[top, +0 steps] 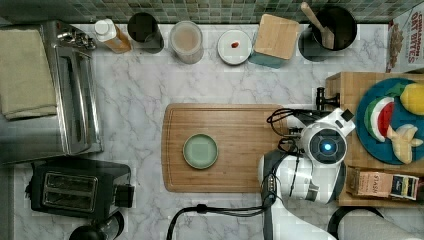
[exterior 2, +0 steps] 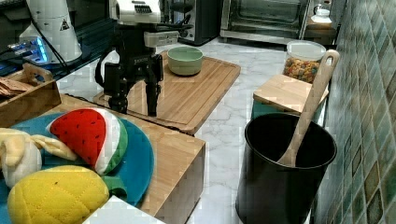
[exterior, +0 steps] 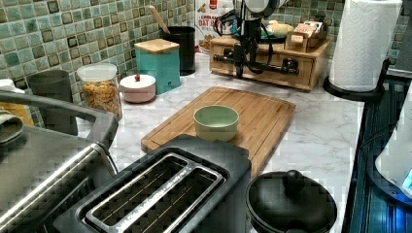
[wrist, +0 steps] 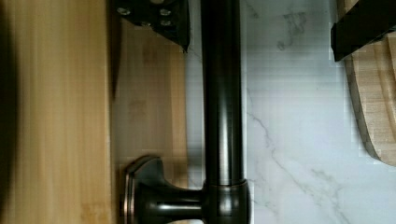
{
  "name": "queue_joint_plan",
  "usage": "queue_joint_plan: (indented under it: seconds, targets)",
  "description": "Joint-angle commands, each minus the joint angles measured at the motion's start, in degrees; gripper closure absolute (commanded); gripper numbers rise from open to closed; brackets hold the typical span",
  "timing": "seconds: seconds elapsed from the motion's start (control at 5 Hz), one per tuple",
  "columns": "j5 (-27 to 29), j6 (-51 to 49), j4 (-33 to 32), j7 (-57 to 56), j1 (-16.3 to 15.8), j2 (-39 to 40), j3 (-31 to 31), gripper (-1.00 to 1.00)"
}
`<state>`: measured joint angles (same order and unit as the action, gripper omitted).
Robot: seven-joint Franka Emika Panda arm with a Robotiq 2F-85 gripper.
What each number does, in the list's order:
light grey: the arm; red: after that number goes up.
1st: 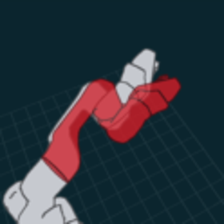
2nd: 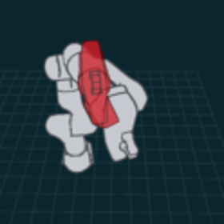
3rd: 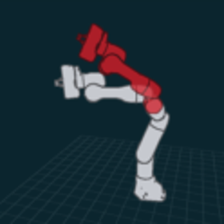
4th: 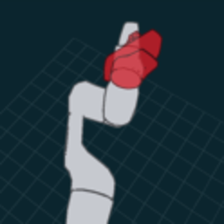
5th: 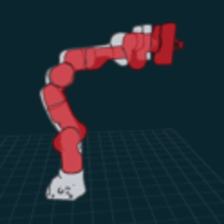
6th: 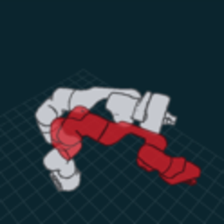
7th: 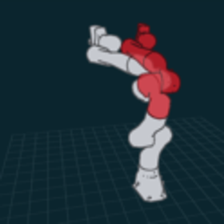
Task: Open the drawer.
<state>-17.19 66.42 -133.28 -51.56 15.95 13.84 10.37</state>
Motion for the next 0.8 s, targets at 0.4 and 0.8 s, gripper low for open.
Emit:
queue_joint_plan:
  seconds: [0.4,0.8]
  targets:
    - [-0.2,6.72,-1.57,0.86,1.89,4.31,-0.67,-1.0]
    - [4.19,7.81,-3.5,-0.12,2.01,3.15,-3.33,-1.0]
